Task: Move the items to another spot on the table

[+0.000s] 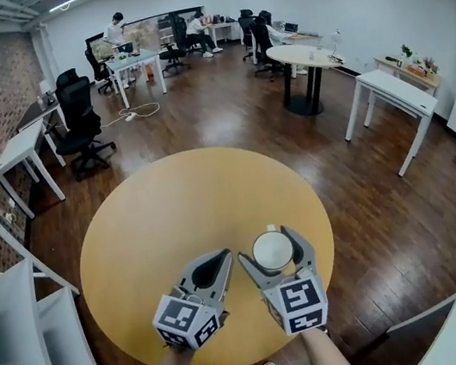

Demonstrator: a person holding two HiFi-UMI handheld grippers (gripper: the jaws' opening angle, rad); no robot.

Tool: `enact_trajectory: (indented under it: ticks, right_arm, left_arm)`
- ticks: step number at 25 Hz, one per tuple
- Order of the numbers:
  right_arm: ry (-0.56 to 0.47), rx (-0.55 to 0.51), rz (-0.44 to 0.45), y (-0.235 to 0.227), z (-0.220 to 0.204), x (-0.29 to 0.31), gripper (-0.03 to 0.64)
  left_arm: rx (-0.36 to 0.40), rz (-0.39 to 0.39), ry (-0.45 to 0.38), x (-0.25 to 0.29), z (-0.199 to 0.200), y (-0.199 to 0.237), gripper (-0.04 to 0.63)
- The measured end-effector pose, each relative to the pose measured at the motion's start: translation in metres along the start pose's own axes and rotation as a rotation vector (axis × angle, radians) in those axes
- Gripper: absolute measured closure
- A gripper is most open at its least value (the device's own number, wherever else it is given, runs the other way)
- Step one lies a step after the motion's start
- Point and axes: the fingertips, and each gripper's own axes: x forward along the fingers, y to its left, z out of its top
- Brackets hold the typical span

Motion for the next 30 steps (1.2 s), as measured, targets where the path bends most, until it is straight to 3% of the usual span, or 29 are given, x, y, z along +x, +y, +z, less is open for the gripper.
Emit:
enact_trajectory:
  ticks: [6,15,25,30]
  right_arm:
    - [-0.004,0.008,-0.027,-0.050,-0.004,-0.020,0.199]
    - [0.003,0.012,-0.059,-0.093,-0.022,-0.031,0.199]
    - [0.001,0.026,-0.067,-0.119,-0.055,-0.021,0.199]
    - [0.018,0.040,-0.051,-0.122,-0.093,-0.006,0.199]
  left_arm:
    - [0.009,-0.030,0.015,0.041,-0.002,-0.039,0.591]
    - [0.012,-0.041,0.022,0.077,-0.017,-0.063,0.591]
    - [-0.004,-0.051,0.047,0.106,-0.045,-0.066,0.591]
    - [-0.006,-0.070,0.082,0.117,-0.075,-0.065,0.591]
